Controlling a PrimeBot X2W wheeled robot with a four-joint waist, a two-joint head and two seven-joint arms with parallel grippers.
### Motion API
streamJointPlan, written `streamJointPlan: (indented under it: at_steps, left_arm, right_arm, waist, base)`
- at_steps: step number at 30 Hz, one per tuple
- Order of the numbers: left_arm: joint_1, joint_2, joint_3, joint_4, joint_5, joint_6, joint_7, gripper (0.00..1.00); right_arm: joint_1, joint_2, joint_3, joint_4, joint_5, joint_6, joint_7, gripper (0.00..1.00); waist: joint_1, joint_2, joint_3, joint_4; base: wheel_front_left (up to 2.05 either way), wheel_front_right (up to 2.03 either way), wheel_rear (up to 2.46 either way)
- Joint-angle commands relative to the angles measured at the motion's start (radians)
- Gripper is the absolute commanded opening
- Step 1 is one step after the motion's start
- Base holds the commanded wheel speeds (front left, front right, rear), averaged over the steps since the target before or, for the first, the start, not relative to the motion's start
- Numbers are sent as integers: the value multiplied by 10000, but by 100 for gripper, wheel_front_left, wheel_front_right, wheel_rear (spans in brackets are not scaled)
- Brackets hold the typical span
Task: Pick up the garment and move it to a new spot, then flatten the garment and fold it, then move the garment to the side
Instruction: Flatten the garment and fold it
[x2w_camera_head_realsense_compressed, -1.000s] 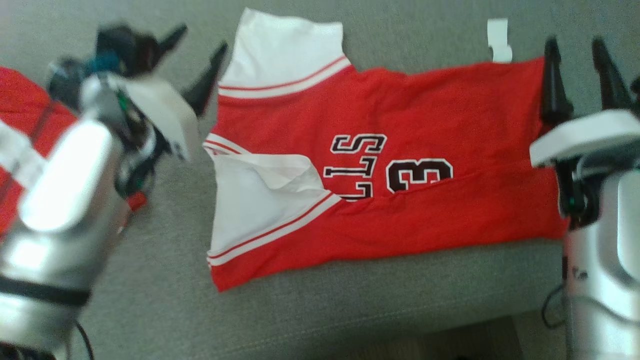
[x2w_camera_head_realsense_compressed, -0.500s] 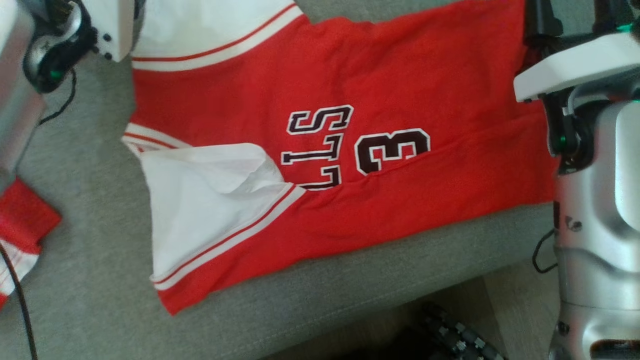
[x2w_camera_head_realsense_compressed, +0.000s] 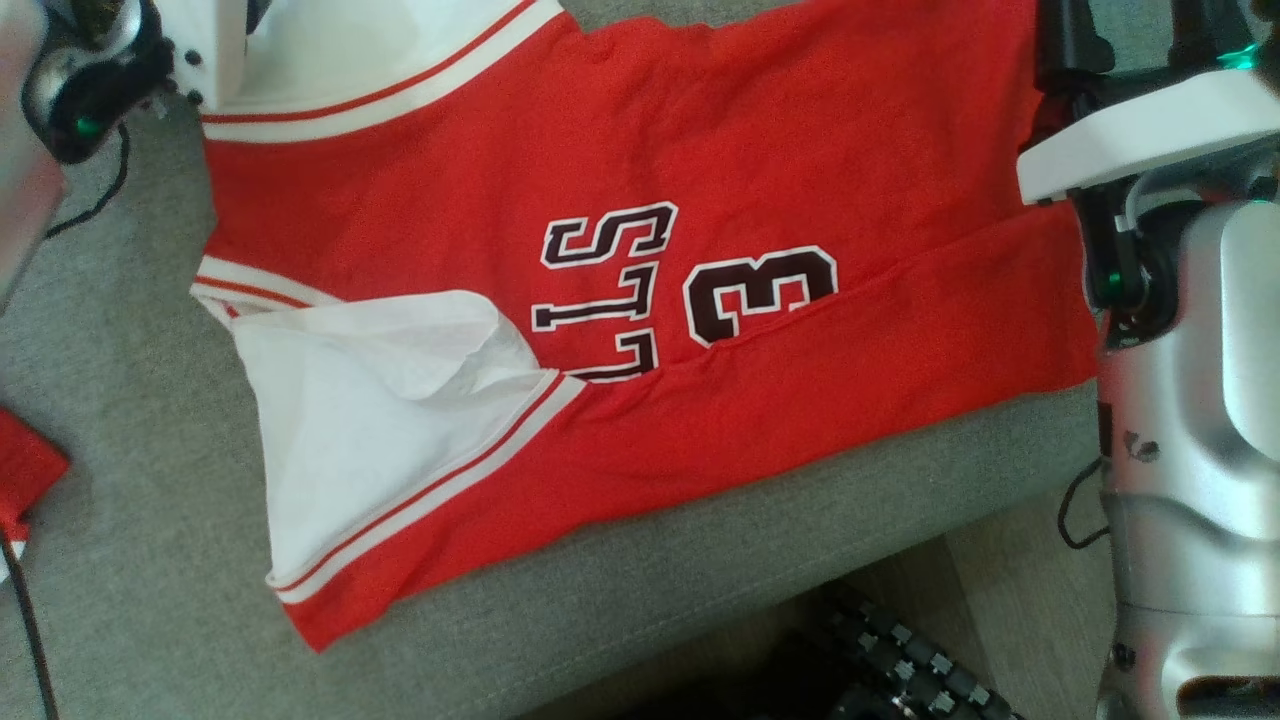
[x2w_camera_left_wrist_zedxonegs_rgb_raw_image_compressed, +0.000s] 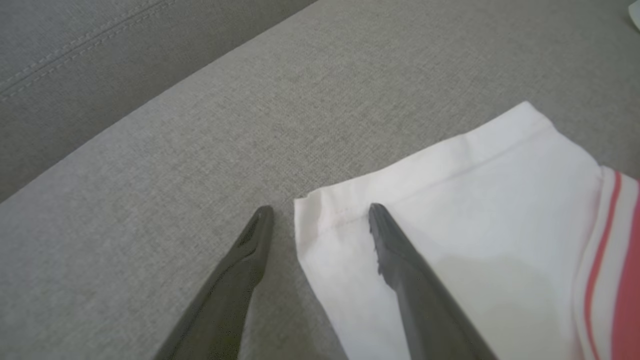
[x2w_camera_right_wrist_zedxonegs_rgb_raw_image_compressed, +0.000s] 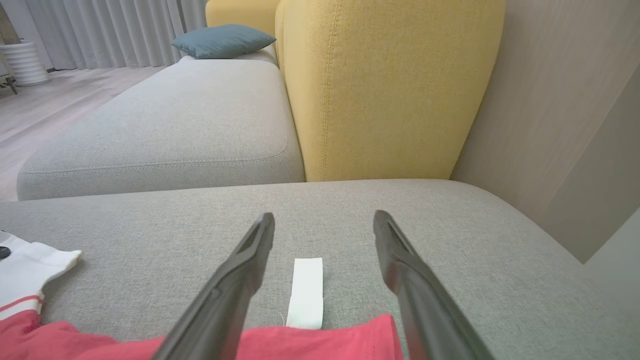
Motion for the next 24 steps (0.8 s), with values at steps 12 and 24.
streamJointPlan:
  at_steps: [12,24]
  left_arm:
    - [-781,123,-514,-156,-1357,12,-1189,0]
    - [65,-157,-643,-1501,-1746,12,-3118,0]
  right_arm:
    - [-368,-39,-611,478,-69,-7,124,100]
    - [-705,-780,-2354,3121,-1929,-7,1252,100]
  waist:
    - [-1,0,-477,515]
    - [-1,0,-1453,2133]
  base:
    - [0,0,0]
    - [0,0,0]
